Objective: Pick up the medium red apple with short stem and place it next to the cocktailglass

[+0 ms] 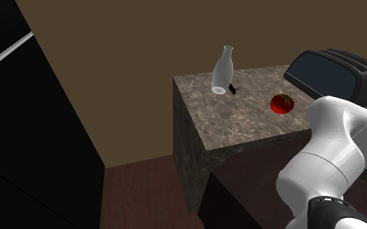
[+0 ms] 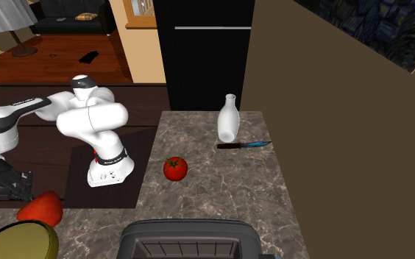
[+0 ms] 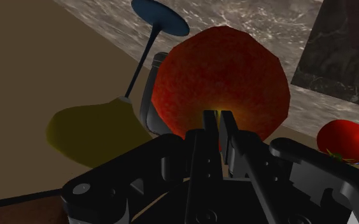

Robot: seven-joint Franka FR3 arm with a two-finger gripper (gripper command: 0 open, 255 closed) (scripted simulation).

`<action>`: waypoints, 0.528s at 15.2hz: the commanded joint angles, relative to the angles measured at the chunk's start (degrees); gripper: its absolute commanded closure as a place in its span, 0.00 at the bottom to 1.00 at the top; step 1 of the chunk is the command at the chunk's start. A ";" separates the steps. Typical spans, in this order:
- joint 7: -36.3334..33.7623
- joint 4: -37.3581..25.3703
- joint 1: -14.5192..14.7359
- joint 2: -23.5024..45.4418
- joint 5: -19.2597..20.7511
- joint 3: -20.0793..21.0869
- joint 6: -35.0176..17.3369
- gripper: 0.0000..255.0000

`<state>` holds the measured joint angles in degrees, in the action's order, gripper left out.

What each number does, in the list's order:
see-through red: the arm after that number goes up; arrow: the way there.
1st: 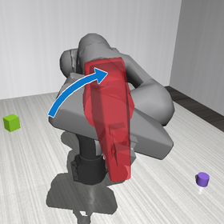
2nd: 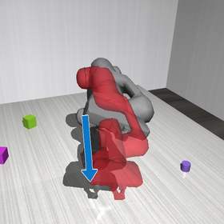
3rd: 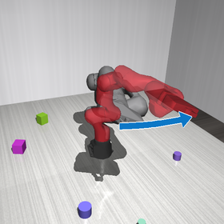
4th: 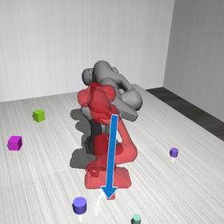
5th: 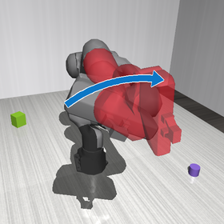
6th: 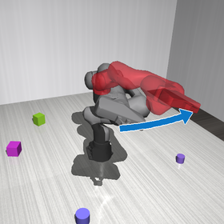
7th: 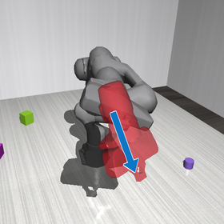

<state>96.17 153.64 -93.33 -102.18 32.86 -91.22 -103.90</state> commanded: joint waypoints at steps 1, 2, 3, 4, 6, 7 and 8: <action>-0.83 -0.04 0.33 -0.02 -1.37 1.80 0.18 1.00; -1.23 -0.11 0.56 -0.02 -2.00 2.66 0.23 1.00; -1.64 -0.18 0.79 -0.02 -2.62 3.52 0.29 1.00; -2.05 -0.27 1.03 -0.02 -3.24 4.38 0.35 1.00; -2.87 -0.49 1.55 -0.02 -4.47 6.09 0.46 1.00; -3.28 -0.62 1.83 -0.02 -5.07 6.94 0.52 1.00; -3.70 -0.77 2.11 -0.02 -5.66 7.79 0.58 1.00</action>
<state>92.98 152.85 -91.49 -102.19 27.82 -84.32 -103.25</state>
